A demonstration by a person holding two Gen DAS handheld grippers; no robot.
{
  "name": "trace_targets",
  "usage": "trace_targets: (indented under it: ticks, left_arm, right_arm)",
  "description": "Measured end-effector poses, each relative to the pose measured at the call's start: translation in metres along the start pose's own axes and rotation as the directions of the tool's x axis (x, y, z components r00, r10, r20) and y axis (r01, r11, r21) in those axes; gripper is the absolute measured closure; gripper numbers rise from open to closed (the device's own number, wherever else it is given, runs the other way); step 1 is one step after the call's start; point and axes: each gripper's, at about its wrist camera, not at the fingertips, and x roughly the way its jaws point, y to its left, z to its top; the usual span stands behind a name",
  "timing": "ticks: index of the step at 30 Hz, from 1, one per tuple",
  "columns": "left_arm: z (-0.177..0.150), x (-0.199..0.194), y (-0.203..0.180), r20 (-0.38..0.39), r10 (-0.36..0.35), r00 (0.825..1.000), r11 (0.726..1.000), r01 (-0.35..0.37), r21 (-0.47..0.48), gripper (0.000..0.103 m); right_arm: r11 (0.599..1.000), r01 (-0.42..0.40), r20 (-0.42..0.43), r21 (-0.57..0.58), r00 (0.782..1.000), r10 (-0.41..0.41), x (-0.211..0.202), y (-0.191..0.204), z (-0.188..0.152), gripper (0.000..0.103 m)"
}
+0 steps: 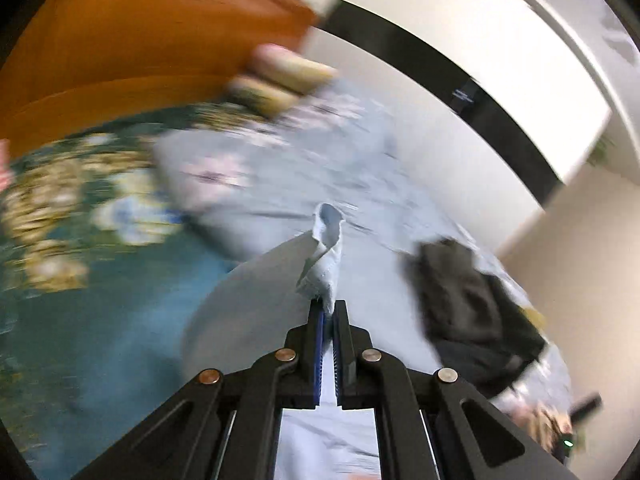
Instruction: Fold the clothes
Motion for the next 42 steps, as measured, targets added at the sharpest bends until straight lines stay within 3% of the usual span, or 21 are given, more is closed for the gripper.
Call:
trace_targets:
  ticks: [4,7,12,16,24,28,34,36,37,40,42]
  left_arm:
    - [-0.020,0.054,-0.067,-0.118,-0.111,0.987,0.991,0.120,0.068,0.099]
    - [-0.047,0.091,-0.109,-0.217,-0.171,0.961,0.975,0.197,0.106,0.099]
    - [-0.098,0.150,-0.157,-0.385,-0.162,0.909,0.962,0.232,0.143,0.099]
    - [-0.133,0.179,-0.173,-0.484,-0.143,0.863,0.960,0.240,0.146,0.098]
    - [-0.178,0.209,-0.175,-0.611,-0.089,0.786,0.961,0.229,0.155,0.094]
    - [-0.196,0.220,-0.177,-0.676,-0.088,0.731,0.962,0.240,0.134,0.072]
    - [-0.204,0.219,-0.170,-0.724,-0.103,0.682,0.964,0.249,0.097,0.065]
    - [-0.196,0.210,-0.163,-0.714,-0.131,0.687,0.962,0.263,0.077,0.065]
    - [-0.188,0.203,-0.156,-0.697,-0.137,0.704,0.964,0.258,0.071,0.063]
    - [-0.158,0.183,-0.121,-0.619,-0.116,0.777,0.980,0.191,0.056,0.057]
    - [-0.142,0.171,-0.091,-0.569,-0.033,0.822,0.993,0.091,0.073,0.056]
  right_arm:
    - [0.999,-0.003,-0.005,0.032,1.000,0.003,0.003,-0.012,0.000,0.054]
    - [0.999,0.001,-0.010,0.052,1.000,0.000,0.006,-0.021,0.001,0.054]
    - [0.997,0.015,-0.031,0.076,0.999,-0.013,0.014,-0.035,0.004,0.054]
    - [0.996,0.023,-0.050,0.081,0.999,-0.019,0.022,-0.040,0.005,0.054]
    - [0.997,0.026,-0.082,0.076,0.996,-0.020,0.037,-0.041,0.010,0.054]
    - [0.997,0.027,-0.093,0.074,0.995,-0.020,0.043,-0.041,0.011,0.054]
    - [0.997,0.030,-0.098,0.077,0.995,-0.022,0.047,-0.043,0.015,0.054]
    - [0.997,0.025,-0.091,0.075,0.996,-0.018,0.046,-0.042,0.017,0.054]
    - [0.997,0.018,-0.085,0.069,0.996,-0.012,0.044,-0.040,0.020,0.054]
    - [1.000,-0.019,-0.061,0.023,0.998,0.021,0.042,-0.025,0.033,0.054]
    - [0.999,-0.046,-0.055,-0.012,0.997,0.046,0.043,-0.012,0.042,0.054]
